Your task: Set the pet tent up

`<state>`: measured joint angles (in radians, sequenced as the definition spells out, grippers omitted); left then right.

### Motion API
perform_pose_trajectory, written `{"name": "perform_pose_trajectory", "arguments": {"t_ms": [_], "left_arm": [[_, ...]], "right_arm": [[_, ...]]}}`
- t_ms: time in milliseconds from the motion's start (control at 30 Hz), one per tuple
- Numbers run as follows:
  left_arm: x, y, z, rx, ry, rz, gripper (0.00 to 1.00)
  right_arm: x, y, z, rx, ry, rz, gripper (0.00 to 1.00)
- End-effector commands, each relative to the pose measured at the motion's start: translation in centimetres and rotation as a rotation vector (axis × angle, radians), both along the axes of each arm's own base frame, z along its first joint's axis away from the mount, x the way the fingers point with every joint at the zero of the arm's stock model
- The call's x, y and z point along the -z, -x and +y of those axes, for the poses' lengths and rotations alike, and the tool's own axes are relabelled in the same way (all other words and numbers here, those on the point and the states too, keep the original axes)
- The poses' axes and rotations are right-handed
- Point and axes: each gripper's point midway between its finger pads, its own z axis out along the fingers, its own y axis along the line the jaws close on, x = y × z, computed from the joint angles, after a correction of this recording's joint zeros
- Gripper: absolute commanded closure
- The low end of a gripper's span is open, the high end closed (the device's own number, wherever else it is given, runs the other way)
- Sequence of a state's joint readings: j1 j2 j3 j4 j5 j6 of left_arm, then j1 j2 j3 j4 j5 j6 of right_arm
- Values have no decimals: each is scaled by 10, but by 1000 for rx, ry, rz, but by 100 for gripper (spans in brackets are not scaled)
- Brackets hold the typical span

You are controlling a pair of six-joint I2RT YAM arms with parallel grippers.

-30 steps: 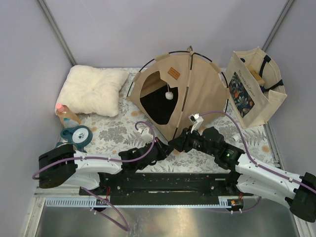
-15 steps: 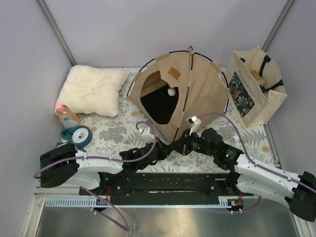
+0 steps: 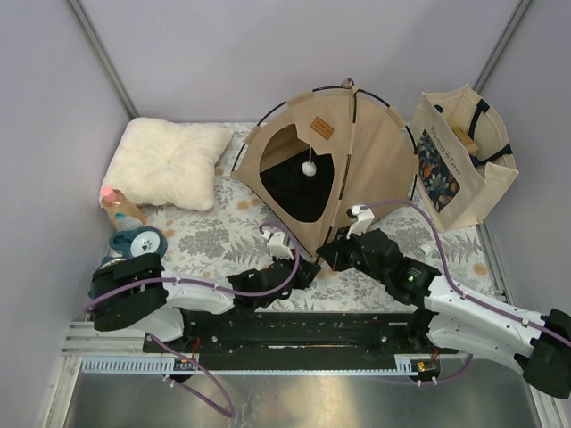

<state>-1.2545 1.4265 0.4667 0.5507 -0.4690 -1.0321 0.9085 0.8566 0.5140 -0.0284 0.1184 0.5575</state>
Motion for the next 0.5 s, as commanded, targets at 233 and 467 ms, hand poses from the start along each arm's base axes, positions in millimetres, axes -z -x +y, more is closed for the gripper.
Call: {"name": "perform_pose_trajectory", "arguments": {"t_ms": [233, 467], "left_arm": [[51, 40, 8, 163, -209, -71, 100], [56, 45, 8, 172, -239, -86, 100]], "right_arm": [[-98, -53, -23, 282, -148, -255, 100], [-118, -59, -33, 348, -186, -298, 100]]}}
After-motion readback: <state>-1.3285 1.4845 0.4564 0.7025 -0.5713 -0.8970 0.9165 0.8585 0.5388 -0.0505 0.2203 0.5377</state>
